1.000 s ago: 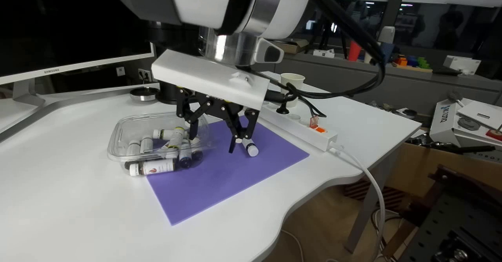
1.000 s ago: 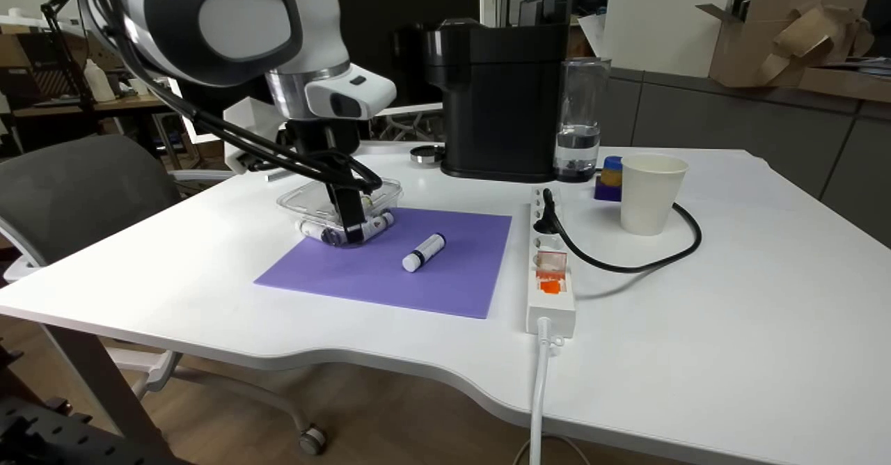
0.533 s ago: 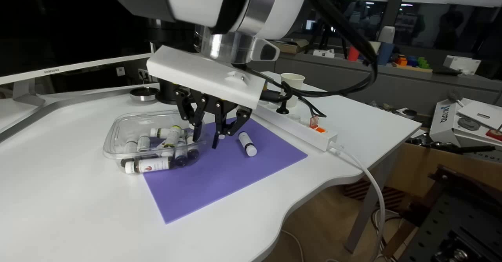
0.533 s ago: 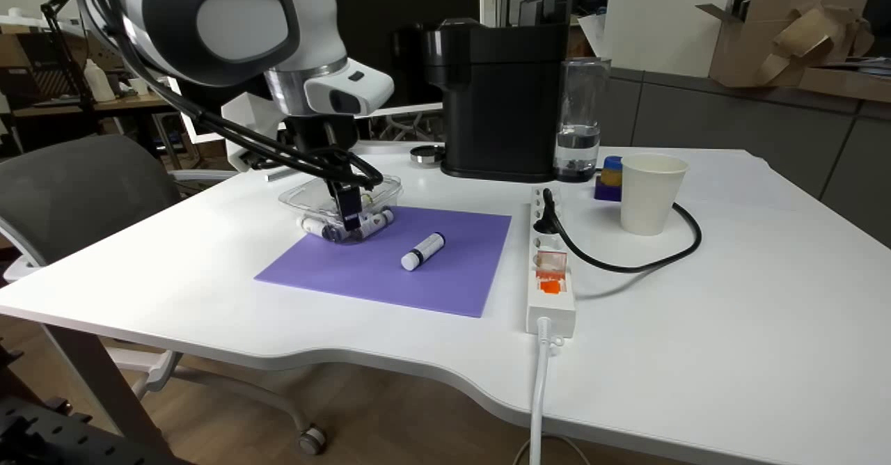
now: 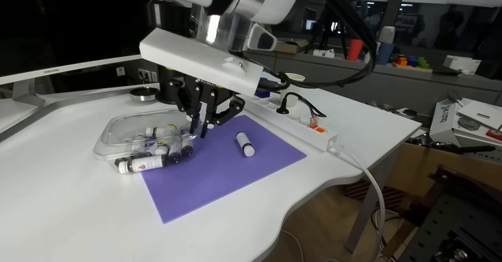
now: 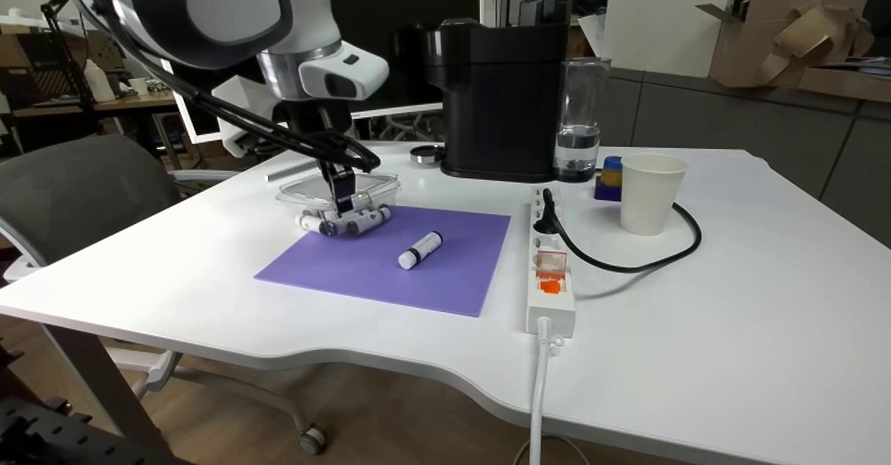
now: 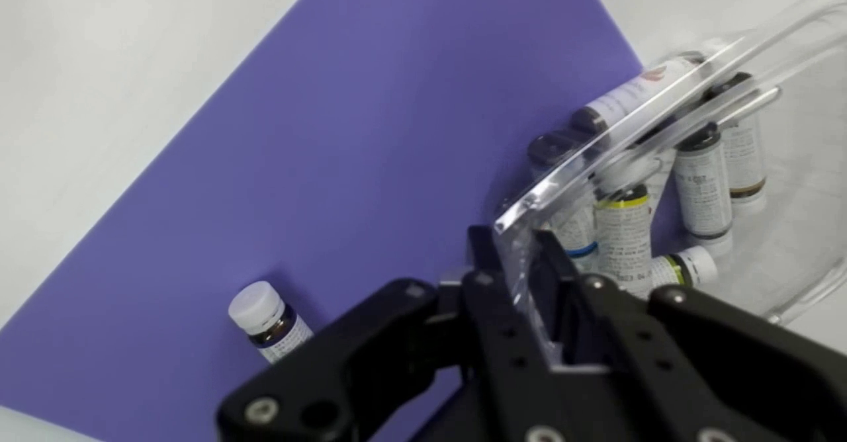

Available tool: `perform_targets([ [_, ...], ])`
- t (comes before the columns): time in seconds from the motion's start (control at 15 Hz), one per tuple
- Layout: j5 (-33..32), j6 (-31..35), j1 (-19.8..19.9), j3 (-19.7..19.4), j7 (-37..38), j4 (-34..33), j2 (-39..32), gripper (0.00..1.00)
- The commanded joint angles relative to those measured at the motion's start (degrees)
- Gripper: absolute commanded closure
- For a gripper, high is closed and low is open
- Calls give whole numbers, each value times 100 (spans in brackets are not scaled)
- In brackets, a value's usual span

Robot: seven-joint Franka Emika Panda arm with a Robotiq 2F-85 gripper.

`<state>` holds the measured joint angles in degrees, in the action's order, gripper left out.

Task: Open the clear bowl

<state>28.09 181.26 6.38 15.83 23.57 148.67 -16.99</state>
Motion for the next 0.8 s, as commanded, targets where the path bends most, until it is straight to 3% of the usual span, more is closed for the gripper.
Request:
perform_targets([
  [0.0, 127, -253, 185, 368, -36, 218, 455, 96],
  [0.2, 188, -438, 144, 456, 70, 339, 732, 98],
  [0.53, 5, -1029, -55, 175, 407, 543, 1083, 98],
  [0.6, 180, -1152, -382, -129, 308, 537, 1137, 98],
  [0.73, 1, -1330, -585, -411, 456, 592, 1208, 99],
])
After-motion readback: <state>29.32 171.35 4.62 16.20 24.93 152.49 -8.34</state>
